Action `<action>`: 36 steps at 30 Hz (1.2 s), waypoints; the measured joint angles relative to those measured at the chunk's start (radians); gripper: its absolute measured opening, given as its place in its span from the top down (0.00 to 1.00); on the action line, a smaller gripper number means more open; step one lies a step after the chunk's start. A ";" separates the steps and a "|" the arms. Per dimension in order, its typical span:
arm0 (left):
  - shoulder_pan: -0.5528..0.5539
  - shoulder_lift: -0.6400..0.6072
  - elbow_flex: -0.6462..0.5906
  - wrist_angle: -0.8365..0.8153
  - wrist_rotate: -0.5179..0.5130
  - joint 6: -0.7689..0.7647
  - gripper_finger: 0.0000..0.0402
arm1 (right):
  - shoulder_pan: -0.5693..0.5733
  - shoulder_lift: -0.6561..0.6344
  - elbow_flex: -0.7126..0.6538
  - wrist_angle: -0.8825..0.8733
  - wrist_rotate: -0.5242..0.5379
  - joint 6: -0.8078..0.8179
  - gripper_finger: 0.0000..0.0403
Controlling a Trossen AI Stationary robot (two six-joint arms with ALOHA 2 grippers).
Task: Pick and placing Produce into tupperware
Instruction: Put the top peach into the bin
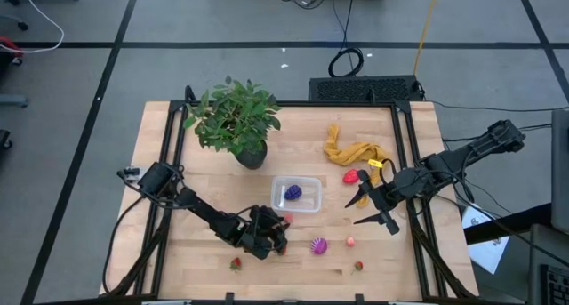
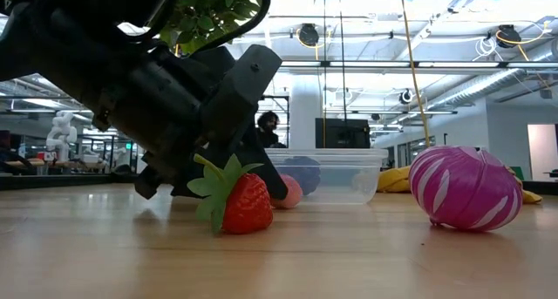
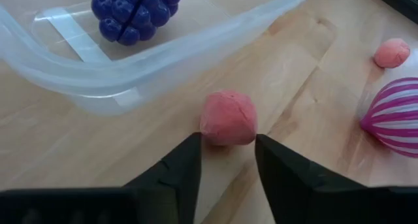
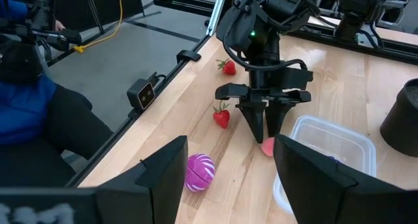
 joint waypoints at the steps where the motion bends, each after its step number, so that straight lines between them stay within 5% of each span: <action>1: 0.000 0.000 0.000 0.001 0.001 0.000 0.67 | 0.000 0.000 0.000 0.000 0.000 0.000 0.46; 9: -0.005 0.000 0.000 0.009 0.007 0.003 0.70 | 0.000 0.000 0.000 -0.001 0.000 0.000 0.46; 26: -0.011 -0.001 0.002 0.013 0.006 -0.032 0.42 | 0.000 0.000 0.000 -0.001 0.000 0.011 0.46; 36: -0.004 0.041 0.004 0.094 -0.005 -0.002 0.37 | 0.000 0.000 0.000 0.000 0.000 0.009 0.46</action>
